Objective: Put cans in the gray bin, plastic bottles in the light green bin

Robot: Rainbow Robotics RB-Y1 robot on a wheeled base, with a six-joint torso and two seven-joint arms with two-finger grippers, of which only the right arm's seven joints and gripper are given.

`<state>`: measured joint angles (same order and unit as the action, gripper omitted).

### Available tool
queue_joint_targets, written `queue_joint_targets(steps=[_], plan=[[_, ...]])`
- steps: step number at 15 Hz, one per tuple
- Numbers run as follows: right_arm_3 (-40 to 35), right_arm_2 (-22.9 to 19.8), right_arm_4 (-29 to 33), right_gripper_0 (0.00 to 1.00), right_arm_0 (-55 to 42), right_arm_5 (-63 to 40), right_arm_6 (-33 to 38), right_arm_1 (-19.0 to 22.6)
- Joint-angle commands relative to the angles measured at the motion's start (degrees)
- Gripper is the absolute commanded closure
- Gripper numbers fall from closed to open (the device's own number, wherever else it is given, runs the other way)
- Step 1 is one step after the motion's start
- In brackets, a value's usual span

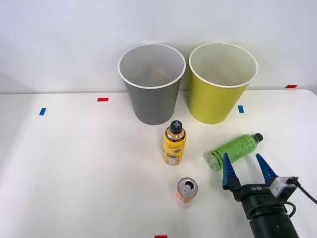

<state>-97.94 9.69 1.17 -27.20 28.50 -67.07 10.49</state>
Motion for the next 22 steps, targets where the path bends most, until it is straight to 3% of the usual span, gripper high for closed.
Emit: queue_joint_targets(steps=[1,5,22], plan=[[5.92,-1.08,3.66,0.00,1.19,6.22,0.89,-1.35],[9.08,-3.54,9.73,0.00,0.39,12.11,0.89,-4.16],[9.08,-4.94,8.41,0.00,-16.66,27.13,-2.89,-3.81]])
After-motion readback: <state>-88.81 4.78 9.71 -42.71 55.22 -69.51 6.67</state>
